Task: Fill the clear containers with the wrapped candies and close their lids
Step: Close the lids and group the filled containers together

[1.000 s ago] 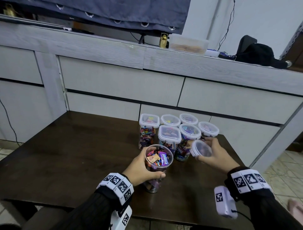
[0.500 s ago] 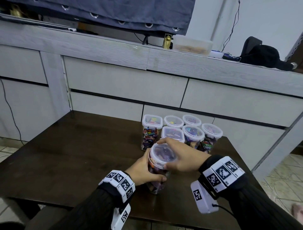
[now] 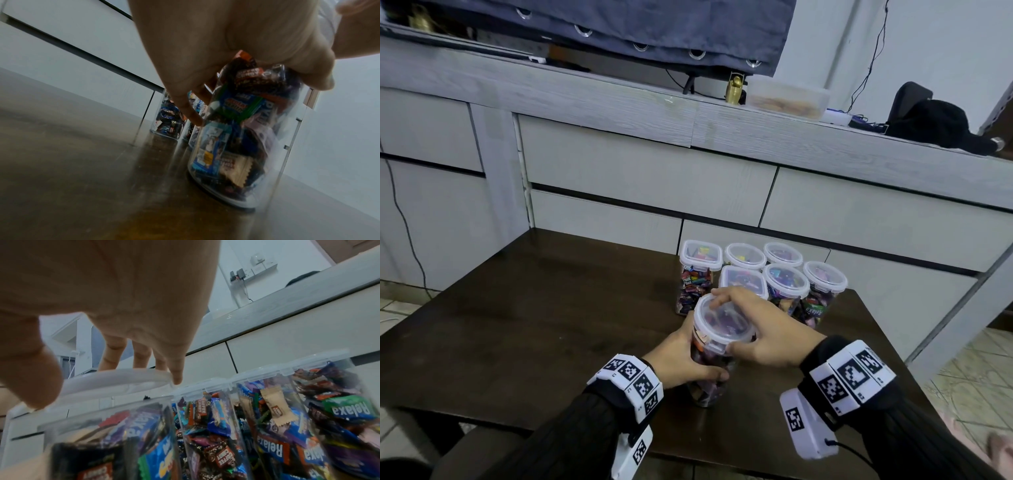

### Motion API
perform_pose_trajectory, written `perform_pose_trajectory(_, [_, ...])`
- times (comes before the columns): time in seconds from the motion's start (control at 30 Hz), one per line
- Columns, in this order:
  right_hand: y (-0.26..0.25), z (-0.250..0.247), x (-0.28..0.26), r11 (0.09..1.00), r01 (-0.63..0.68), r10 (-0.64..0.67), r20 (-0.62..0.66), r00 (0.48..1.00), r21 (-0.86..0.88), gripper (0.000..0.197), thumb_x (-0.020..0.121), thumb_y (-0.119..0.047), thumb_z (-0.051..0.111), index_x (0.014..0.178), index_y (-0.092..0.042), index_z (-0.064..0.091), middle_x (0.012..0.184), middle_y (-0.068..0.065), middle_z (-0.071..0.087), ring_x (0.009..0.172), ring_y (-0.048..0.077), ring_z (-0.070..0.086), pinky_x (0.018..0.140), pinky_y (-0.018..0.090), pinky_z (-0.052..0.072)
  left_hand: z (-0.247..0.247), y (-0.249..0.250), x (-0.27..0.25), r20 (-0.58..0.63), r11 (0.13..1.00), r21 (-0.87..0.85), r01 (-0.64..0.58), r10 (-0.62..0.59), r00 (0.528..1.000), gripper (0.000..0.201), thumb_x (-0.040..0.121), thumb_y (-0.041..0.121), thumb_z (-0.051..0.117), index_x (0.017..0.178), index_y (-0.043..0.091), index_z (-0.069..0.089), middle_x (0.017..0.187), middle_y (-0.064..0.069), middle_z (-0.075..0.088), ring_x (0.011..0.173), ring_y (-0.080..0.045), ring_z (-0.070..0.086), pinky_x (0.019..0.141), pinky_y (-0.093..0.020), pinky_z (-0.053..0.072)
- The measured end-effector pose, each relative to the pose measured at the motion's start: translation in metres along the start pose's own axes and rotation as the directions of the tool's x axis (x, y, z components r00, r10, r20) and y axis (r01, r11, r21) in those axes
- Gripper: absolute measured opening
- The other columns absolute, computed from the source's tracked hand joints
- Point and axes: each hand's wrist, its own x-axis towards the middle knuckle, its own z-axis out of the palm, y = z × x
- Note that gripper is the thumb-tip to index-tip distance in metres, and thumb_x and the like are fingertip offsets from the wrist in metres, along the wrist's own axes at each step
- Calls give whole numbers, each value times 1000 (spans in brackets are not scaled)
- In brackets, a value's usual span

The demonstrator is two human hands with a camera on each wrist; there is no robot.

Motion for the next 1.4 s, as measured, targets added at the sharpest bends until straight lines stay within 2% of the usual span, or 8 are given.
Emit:
perform_pose_trajectory(0.37, [9,30,-10,995,-70,64,80,995,74,44,93,-38,55,131,-24,39,155,-9,13,145,6,-11,119,34,5,2,3,-1,12,999,-9,-41,41,999,108,62,24,89,147,20,24,141,6,48,132,-3,45,110,-31,39])
perform_pose_trajectory(0.5, [11,40,-14,1000,-7,8,-53,999,19,30,99,-37,41,124,-22,43,148,-14,22,138,-14,-11,119,29,2,3,-1,-1,0,999,-1,-33,33,999,104,64,14,88,143,32,24,139,11,49,130,2,45,107,-23,40])
perform_pose_trajectory(0.67, [11,40,-14,983,-48,47,-10,999,-175,39,97,-45,42,131,-29,38,157,-12,13,142,0,-13,119,45,-6,2,-3,0,4,999,3,-34,34,999,106,64,19,89,144,34,21,142,13,46,132,4,42,110,-22,36])
perform_pose_trajectory(0.8, [11,40,-14,934,141,-158,-26,987,-329,50,93,-38,55,133,-10,43,152,6,28,129,-19,-26,112,12,-15,3,-2,0,20,999,-1,-36,36,999,106,63,26,84,146,33,19,143,13,44,132,5,41,108,-16,34])
perform_pose_trajectory(0.97, [13,50,-18,946,18,-58,-113,992,-323,45,91,-38,52,131,-20,44,157,-4,18,146,10,-2,120,35,5,6,-2,0,-7,998,-17,-60,59,998,102,66,11,81,145,31,20,143,9,45,132,2,42,109,-18,35])
perform_pose_trajectory(1.17, [21,40,-30,933,24,-86,-155,984,-360,38,85,-27,54,122,-31,48,143,-16,38,131,8,31,103,42,35,-1,-7,-7,-77,992,115,-46,55,996,102,52,48,90,134,41,29,136,16,45,127,6,42,110,-26,36])
perform_pose_trajectory(1.27, [24,36,-35,988,105,-117,-110,987,-111,60,74,-1,44,120,-38,41,139,-17,44,134,0,34,115,38,26,-10,-6,-6,-55,983,184,-26,36,998,101,48,57,89,131,49,31,133,26,40,125,12,39,110,-22,34])
perform_pose_trajectory(1.4, [22,25,-28,991,110,-117,-92,989,-79,40,80,-16,52,116,-31,47,126,-18,52,123,-4,42,118,29,10,-11,1,4,55,992,122,-36,29,998,105,48,37,94,133,48,34,132,28,46,126,10,43,106,-15,35])
